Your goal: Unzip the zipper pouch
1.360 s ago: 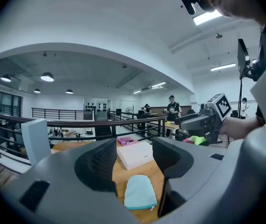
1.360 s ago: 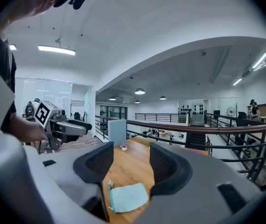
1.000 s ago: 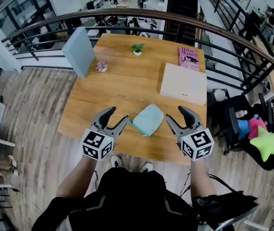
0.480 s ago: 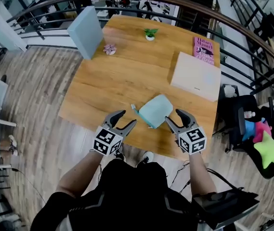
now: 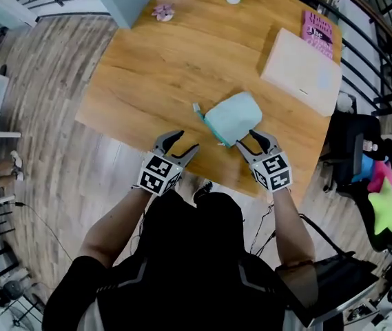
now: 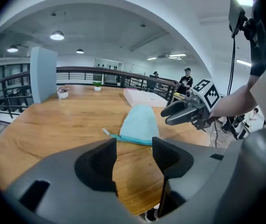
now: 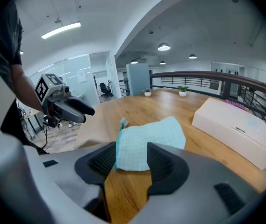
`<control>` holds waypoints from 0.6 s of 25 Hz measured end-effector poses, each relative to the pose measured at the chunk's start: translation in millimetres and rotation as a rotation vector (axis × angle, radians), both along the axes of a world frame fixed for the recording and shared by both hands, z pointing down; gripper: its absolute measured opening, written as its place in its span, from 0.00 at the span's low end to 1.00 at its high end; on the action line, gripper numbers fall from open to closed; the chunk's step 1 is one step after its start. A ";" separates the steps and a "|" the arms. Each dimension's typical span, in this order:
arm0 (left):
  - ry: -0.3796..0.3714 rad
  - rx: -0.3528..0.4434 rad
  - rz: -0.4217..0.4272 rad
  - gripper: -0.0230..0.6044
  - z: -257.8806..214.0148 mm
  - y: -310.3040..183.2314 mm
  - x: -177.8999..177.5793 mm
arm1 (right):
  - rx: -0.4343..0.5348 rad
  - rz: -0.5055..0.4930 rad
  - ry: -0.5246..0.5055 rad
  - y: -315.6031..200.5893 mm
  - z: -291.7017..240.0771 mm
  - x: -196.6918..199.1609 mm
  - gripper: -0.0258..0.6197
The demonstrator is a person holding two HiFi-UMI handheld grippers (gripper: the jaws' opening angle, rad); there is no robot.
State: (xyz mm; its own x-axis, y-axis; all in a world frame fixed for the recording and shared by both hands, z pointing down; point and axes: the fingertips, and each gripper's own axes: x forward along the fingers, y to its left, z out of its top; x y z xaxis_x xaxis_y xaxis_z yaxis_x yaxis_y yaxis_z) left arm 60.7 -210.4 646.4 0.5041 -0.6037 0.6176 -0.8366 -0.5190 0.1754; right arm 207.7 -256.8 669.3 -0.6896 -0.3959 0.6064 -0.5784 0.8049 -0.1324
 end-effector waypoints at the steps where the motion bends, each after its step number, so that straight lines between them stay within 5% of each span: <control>1: 0.002 -0.012 -0.006 0.44 4.3 3.5 1.3 | -0.009 -0.026 0.012 4.6 7.4 -2.7 0.37; 15: 0.024 -0.077 -0.035 0.44 29.4 29.7 13.4 | 0.003 -0.269 0.215 39.2 68.8 -24.6 0.27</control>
